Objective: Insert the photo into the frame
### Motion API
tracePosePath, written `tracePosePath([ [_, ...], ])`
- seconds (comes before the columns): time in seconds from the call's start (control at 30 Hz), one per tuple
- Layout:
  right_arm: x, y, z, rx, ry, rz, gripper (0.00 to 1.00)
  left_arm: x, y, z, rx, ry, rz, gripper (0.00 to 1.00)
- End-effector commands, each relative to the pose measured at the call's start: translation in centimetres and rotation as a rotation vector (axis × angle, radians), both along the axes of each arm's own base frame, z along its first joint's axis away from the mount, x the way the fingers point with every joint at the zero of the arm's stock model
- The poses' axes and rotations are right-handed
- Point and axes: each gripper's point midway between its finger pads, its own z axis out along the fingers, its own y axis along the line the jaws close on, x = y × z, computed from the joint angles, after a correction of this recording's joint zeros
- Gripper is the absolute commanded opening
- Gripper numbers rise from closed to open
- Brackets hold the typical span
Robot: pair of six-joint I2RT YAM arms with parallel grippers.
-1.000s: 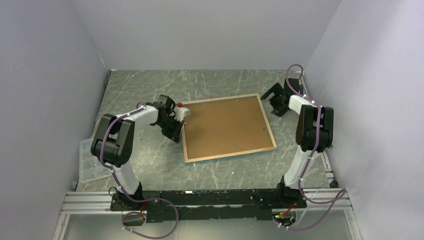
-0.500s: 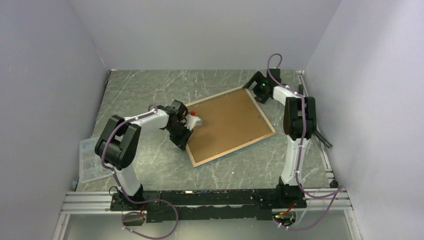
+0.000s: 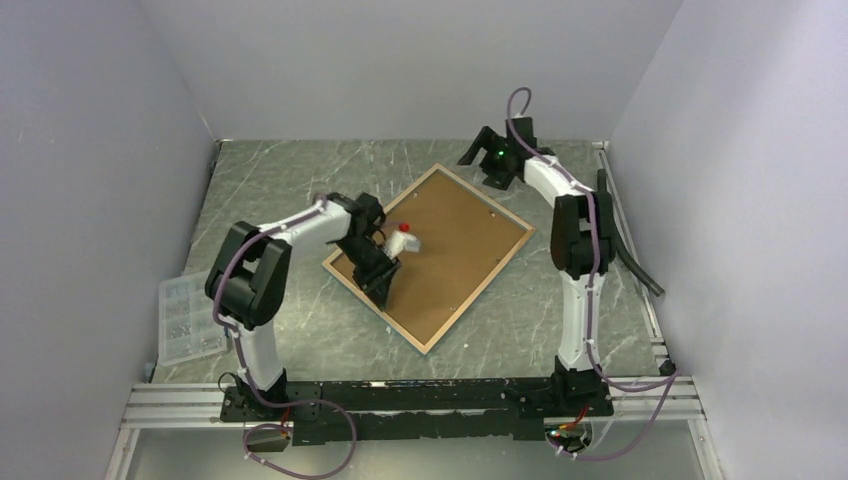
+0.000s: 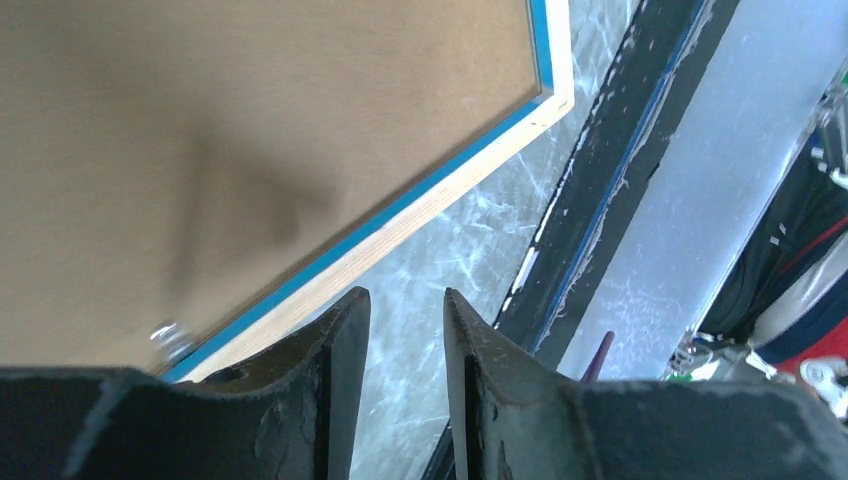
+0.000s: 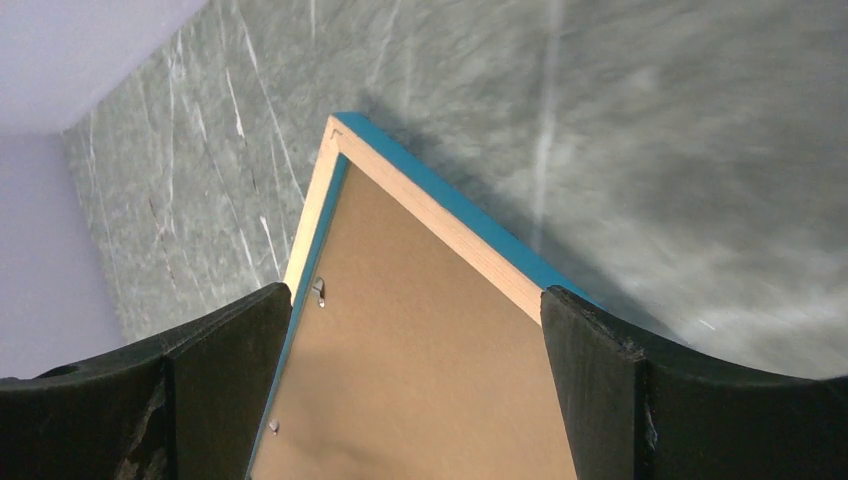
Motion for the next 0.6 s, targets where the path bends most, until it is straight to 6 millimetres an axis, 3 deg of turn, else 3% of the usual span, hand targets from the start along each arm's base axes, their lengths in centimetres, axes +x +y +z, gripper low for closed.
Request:
tracePosePath([
  [0.0, -1.0, -5.3, 7.9, -0.028, -0.109, -0.115, 1.00, 4.9, 2.5, 6.5, -0.166, -0.130, 0.065, 0.40],
  [0.1, -3.8, -5.1, 8.6, -0.029, -0.097, -0.110, 1.00, 12.6, 6.0, 7.2, -0.096, -0.265, 0.287, 0.39],
  [0.17, -6.3, -4.9, 7.8, -0.029, -0.050, -0.106, 1.00, 17.7, 8.8, 6.7, -0.029, -0.339, 0.456, 0.38],
  [0.23, -10.0, -5.2, 5.5, -0.015, 0.020, -0.121, 1.00, 21.2, 10.7, 6.0, -0.021, -0.360, 0.573, 0.38],
  [0.27, -11.5, -5.4, 5.7, -0.002, 0.020, -0.129, 1.00, 22.3, 11.3, 5.8, -0.036, -0.357, 0.610, 0.38],
  [0.4, -17.7, -5.7, 3.1, 0.016, 0.105, -0.138, 1.00, 24.3, 11.7, 3.6, -0.059, -0.315, 0.667, 0.38],
  [0.57, -23.4, -5.9, 0.4, 0.027, 0.198, -0.120, 1.00, 24.2, 11.6, 0.4, -0.034, -0.250, 0.691, 0.36],
])
